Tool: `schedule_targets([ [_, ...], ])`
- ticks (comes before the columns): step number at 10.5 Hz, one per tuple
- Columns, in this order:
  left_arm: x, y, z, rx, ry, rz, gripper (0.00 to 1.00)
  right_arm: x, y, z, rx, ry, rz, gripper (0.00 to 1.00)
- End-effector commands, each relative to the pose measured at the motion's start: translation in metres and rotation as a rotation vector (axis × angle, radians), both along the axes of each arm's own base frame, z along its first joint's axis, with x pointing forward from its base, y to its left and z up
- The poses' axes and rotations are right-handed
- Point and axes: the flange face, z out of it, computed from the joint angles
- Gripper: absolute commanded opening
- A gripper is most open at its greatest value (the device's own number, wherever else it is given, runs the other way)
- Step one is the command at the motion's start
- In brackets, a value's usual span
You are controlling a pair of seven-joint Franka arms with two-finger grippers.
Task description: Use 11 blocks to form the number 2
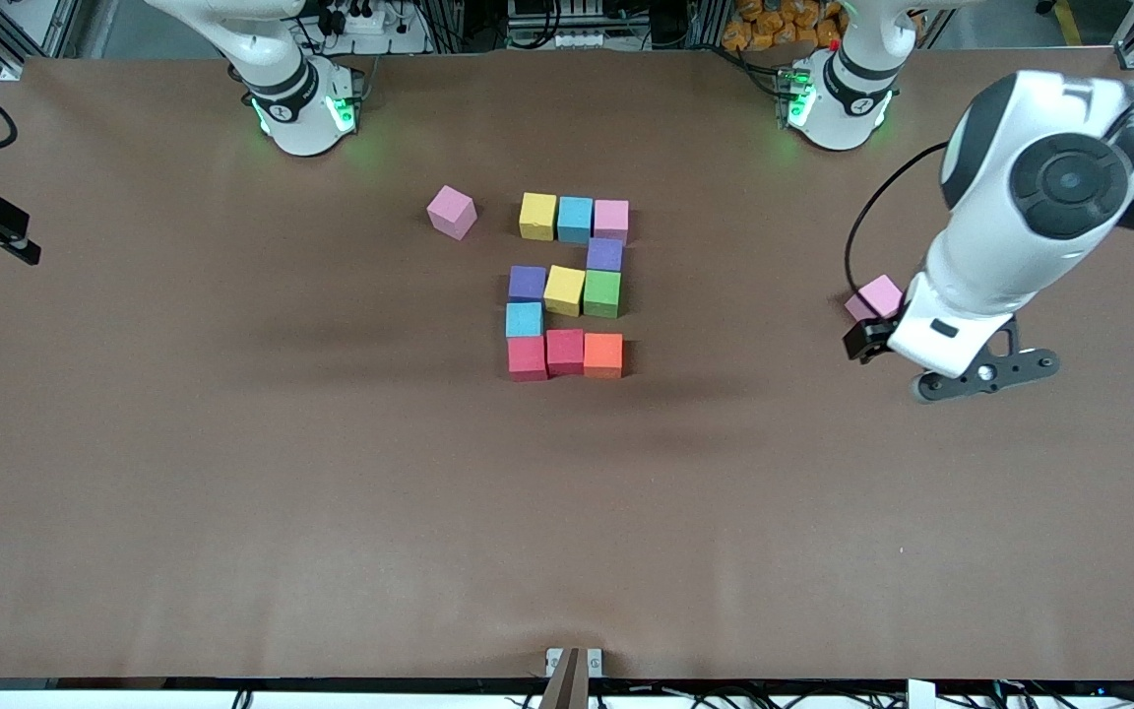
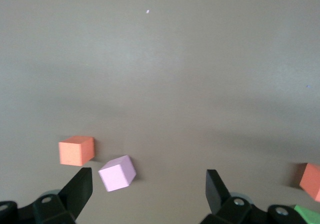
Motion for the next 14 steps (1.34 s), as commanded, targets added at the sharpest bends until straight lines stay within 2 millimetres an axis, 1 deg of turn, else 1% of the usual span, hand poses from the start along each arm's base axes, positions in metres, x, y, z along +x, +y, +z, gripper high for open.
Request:
schedule_targets([
  [1, -0.009, 0.022, 0.042, 0.014, -0.027, -0.079, 1.00, -0.001, 0.000, 0.006, 0.010, -0.010, 0.000, 1.00],
  [2, -0.011, 0.031, 0.050, 0.009, -0.036, -0.075, 1.00, -0.001, -0.001, 0.006, 0.009, -0.009, 0.000, 1.00],
  [3, -0.014, 0.039, 0.057, -0.045, -0.028, -0.047, 1.00, 0.000, -0.001, 0.007, 0.009, -0.016, 0.000, 1.00],
  [4, -0.017, 0.053, 0.063, -0.070, -0.020, -0.034, 1.00, 0.000, 0.000, 0.007, 0.009, -0.022, -0.003, 1.00],
  [5, -0.023, 0.059, 0.075, -0.071, -0.028, -0.079, 1.00, 0.000, 0.000, 0.008, 0.009, -0.023, -0.003, 1.00],
  [6, -0.028, 0.060, 0.084, -0.070, -0.036, -0.094, 1.00, 0.000, -0.001, 0.010, 0.008, -0.026, 0.000, 1.00],
  [7, -0.038, 0.062, 0.095, -0.067, -0.030, -0.092, 1.00, 0.001, -0.001, 0.009, 0.007, -0.025, 0.003, 1.00],
  [8, -0.046, 0.070, 0.102, -0.105, -0.026, -0.080, 1.00, 0.001, -0.001, 0.009, 0.007, -0.023, 0.003, 1.00],
  [9, -0.050, 0.085, 0.107, -0.142, -0.031, -0.049, 1.00, 0.001, -0.001, 0.009, 0.007, -0.023, 0.005, 1.00],
  [10, -0.055, 0.087, 0.114, -0.139, -0.037, -0.068, 1.00, 0.001, 0.000, 0.009, 0.007, -0.023, 0.006, 1.00],
  [12, -0.058, 0.115, 0.121, -0.144, -0.045, -0.070, 1.00, 0.000, -0.001, 0.010, 0.007, -0.025, -0.007, 1.00],
  [13, -0.058, 0.118, 0.121, -0.145, -0.041, -0.126, 1.00, 0.000, -0.004, 0.011, 0.008, -0.028, -0.015, 1.00],
  [14, -0.057, 0.124, 0.124, -0.146, -0.045, -0.139, 1.00, 0.000, -0.006, 0.010, 0.009, -0.026, -0.021, 1.00],
])
